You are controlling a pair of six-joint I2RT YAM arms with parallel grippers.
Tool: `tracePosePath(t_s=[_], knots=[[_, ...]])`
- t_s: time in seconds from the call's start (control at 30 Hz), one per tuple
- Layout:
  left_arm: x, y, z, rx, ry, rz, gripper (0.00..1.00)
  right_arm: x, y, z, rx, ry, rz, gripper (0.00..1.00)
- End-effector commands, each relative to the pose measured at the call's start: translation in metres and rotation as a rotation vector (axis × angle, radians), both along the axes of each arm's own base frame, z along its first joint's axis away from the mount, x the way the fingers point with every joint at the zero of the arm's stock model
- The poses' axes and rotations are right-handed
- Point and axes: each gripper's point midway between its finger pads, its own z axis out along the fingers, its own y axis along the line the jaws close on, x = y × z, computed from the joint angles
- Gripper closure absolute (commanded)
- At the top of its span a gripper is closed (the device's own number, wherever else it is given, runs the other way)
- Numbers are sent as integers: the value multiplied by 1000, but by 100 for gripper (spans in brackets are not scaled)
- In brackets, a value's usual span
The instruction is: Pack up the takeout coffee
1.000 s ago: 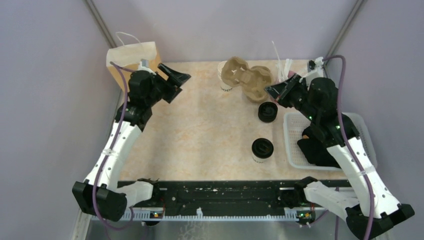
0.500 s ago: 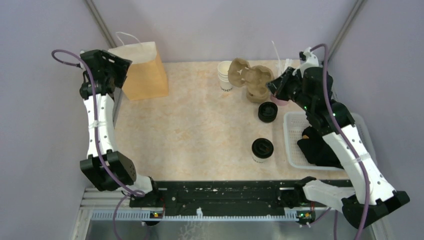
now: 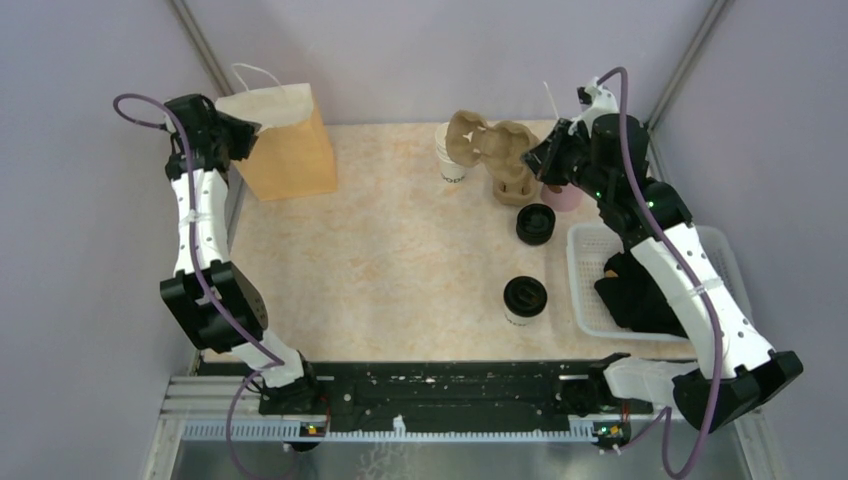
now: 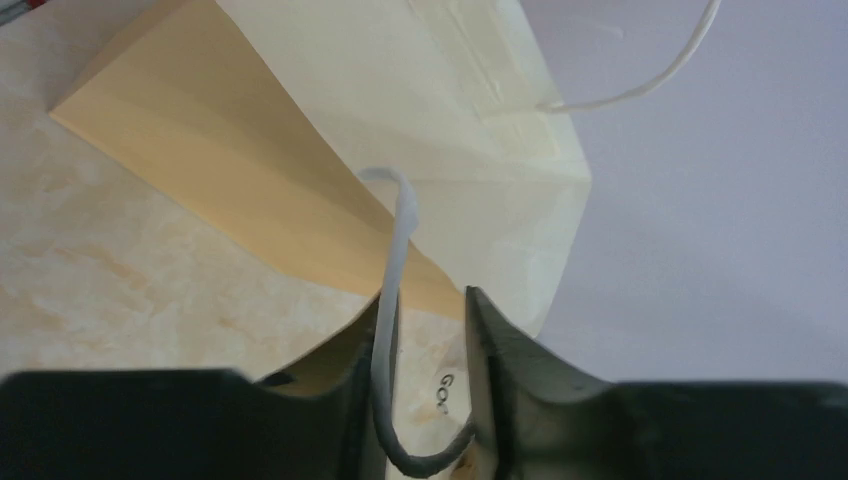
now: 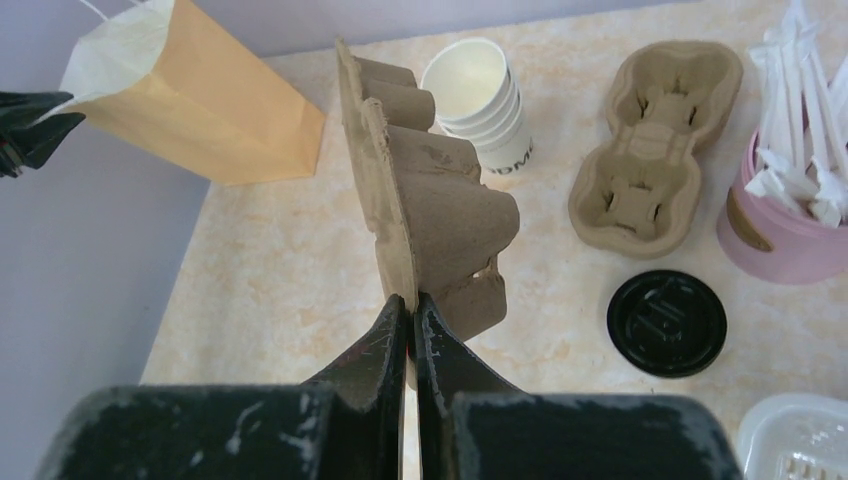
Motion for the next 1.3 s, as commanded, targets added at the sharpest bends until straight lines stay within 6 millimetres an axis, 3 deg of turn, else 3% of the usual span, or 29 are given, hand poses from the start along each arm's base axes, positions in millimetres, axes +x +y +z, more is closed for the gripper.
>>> tracePosePath(t_s=[0.0,0.1,0.2,0.4,0.53,0.73,1.03,1.27], knots=[[3,7,38,29,-112,5,71,6,-8,43,9,-126,-9,100],[2,1,38,-13,-139,-21,91,4,-10,47,-1,-147,-6,100],[-2,-21,46,-90,-158,-122,99,-3,-5,48,10,-122,30,100],[-55,-59,57,-188,-197,-200,100,-22,6,40,57,-81,114,100],[-93,-89,43,-285,-183,-264,100,-36,19,30,109,-6,187,100],[-141,-126,38,-345,-159,-372,100,-69,48,20,230,162,360,100],[-196,-184,30,-448,-168,-583,100,-114,67,36,389,297,447,100],[-216,-238,49,-488,-199,-707,100,-126,72,60,469,293,425,100]])
